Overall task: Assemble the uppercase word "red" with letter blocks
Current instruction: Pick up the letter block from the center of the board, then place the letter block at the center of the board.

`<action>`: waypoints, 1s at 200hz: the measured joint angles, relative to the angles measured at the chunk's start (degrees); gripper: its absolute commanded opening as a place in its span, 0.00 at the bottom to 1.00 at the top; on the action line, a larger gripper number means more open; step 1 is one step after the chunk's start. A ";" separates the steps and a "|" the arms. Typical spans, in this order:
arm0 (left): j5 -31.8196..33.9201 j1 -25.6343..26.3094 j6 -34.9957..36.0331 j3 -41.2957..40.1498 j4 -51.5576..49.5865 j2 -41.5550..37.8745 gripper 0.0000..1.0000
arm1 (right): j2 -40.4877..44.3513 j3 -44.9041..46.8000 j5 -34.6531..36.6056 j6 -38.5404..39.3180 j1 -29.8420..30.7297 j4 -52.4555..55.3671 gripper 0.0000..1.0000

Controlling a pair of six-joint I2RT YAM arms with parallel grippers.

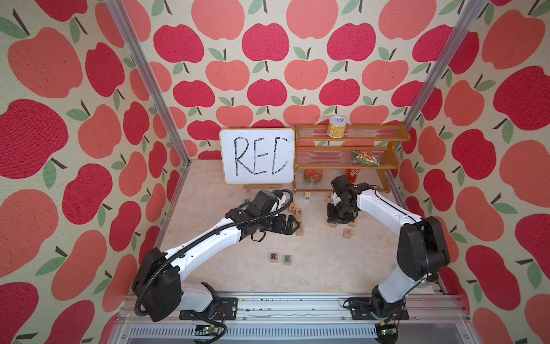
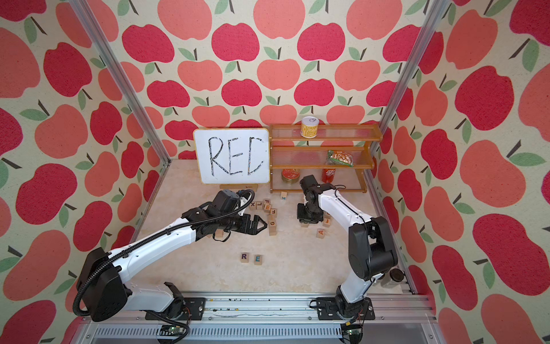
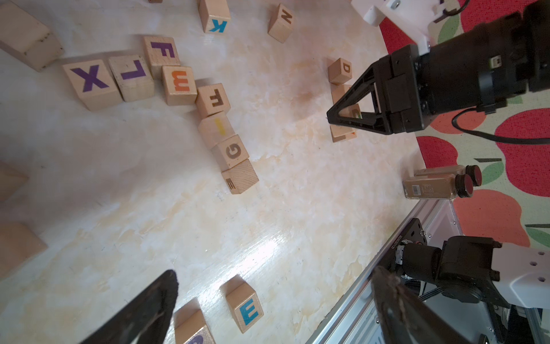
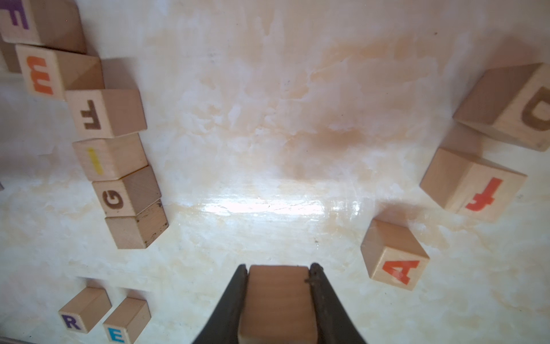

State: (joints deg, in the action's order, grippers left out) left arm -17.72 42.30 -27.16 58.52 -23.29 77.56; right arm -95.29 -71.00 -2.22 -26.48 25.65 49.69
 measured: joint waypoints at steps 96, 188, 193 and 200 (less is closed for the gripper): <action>5.90 5.62 -3.93 -5.95 0.00 -6.27 1.00 | 5.44 2.34 -0.48 -5.51 7.65 1.07 0.12; 12.81 12.41 -8.61 -10.80 -0.24 -12.55 0.99 | 8.20 5.57 -0.44 -12.17 14.03 1.40 0.10; 13.16 12.79 -9.09 -11.10 -0.28 -12.94 0.99 | 8.26 5.70 -0.42 -12.59 14.40 1.42 0.09; 13.79 13.29 -9.53 -11.50 -0.31 -13.49 0.99 | 8.33 5.92 -0.42 -13.09 14.97 1.42 0.09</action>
State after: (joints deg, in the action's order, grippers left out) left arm -3.92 55.59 -36.69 47.03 -23.59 64.07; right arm -86.96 -65.08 -2.63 -39.57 40.62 51.11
